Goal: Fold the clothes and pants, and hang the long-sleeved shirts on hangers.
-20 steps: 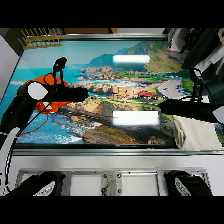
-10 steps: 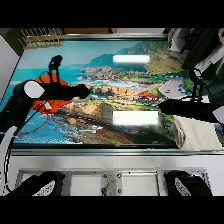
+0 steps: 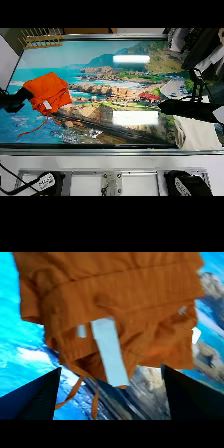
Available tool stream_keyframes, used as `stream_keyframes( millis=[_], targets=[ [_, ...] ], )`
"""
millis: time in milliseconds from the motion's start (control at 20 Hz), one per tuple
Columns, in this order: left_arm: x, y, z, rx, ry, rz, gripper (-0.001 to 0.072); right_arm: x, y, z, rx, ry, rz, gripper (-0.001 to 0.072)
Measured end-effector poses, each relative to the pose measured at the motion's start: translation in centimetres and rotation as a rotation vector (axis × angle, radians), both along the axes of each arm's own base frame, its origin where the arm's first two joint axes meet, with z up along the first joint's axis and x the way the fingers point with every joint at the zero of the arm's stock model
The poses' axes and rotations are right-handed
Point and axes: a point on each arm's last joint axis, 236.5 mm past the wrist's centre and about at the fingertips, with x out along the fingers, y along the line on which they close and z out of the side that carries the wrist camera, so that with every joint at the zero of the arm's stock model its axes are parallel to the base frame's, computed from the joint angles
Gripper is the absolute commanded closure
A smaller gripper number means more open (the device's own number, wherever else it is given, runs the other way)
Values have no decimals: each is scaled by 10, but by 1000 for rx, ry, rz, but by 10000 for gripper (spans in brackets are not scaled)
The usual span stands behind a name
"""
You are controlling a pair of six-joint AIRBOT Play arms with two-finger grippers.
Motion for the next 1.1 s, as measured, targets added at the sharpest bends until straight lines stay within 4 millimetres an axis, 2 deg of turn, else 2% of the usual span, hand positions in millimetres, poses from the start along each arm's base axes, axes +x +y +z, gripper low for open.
stream_keyframes(
  millis=[100,200,350,500,550,650,700,800,900,1000,1100],
  targets=[
    [-3,23,-34,-74,25,73,23,0,0,0,0,0,0,695],
    [1,31,-74,-154,43,118,23,0,0,0,0,0,0,696],
    [16,22,-108,-221,54,125,23,0,0,0,0,0,0,696],
    [39,-1,-115,-234,48,66,25,0,0,0,0,0,0,696],
    [46,-11,-115,-235,46,44,75,0,0,0,0,0,0,695],
    [58,-31,-116,-239,43,2,585,0,0,0,0,0,0,695],
    [63,-42,-115,-247,43,-11,700,0,0,0,0,0,0,696],
    [74,-66,-106,-255,38,-62,700,0,0,0,0,0,0,696],
    [84,-101,-81,-255,17,-151,700,0,0,0,0,0,0,695],
    [89,-151,-44,-247,-21,-278,700,0,1,0,3,1,0,696],
    [81,-216,-3,-244,-54,-436,700,0,5,3,31,4,-3,696]
  ],
)
